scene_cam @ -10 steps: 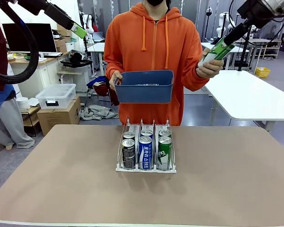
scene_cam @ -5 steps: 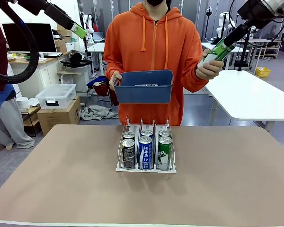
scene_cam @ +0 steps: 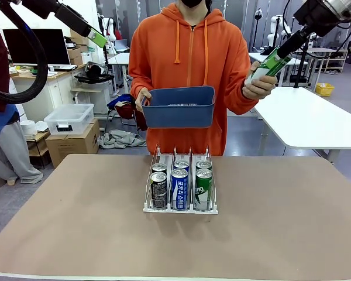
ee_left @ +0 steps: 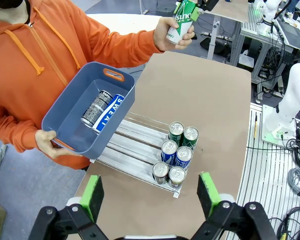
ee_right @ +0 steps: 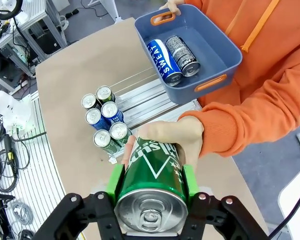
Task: Fill the beverage cans into the dispenser.
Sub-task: Place the picked Sprite in the line of the Automatic Can Dispenser with the same cans.
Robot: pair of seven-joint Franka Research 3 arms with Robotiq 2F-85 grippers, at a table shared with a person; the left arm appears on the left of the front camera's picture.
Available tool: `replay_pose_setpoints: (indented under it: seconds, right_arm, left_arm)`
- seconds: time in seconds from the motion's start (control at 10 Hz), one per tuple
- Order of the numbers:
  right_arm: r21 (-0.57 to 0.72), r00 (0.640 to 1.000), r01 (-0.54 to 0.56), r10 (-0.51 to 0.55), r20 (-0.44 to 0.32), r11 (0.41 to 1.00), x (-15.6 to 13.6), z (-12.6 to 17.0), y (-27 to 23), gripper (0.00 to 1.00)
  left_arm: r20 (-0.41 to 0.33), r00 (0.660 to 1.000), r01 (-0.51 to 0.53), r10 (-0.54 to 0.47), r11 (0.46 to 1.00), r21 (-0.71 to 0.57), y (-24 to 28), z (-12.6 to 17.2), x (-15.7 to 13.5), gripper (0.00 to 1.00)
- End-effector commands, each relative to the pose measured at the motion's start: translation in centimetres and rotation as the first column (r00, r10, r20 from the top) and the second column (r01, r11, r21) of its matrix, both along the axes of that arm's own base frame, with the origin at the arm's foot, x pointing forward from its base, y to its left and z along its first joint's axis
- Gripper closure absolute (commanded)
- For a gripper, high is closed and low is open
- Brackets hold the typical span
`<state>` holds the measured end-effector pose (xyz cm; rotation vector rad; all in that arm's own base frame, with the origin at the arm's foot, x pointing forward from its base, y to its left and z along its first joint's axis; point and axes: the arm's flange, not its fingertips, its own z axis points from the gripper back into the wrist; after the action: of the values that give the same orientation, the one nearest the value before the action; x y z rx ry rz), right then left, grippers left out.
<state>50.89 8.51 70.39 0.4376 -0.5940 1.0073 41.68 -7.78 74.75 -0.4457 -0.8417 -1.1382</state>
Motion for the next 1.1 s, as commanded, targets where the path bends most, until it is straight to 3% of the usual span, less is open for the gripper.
replay_pose_setpoints:
  seconds: [0.0, 1.0]
  right_arm:
    - [-0.003, 1.0, -0.007, 0.007, 0.004, 1.0, -0.01, 0.0, 0.08, 0.62]
    - [-0.003, 1.0, -0.007, 0.007, 0.004, 1.0, -0.01, 0.0, 0.08, 0.62]
  left_arm:
    - [-0.001, 1.0, 0.005, -0.005, 1.0, -0.009, 0.05, 0.03, -0.06, 0.0]
    - [-0.001, 1.0, 0.005, -0.005, 1.0, -0.009, 0.05, 0.03, -0.06, 0.0]
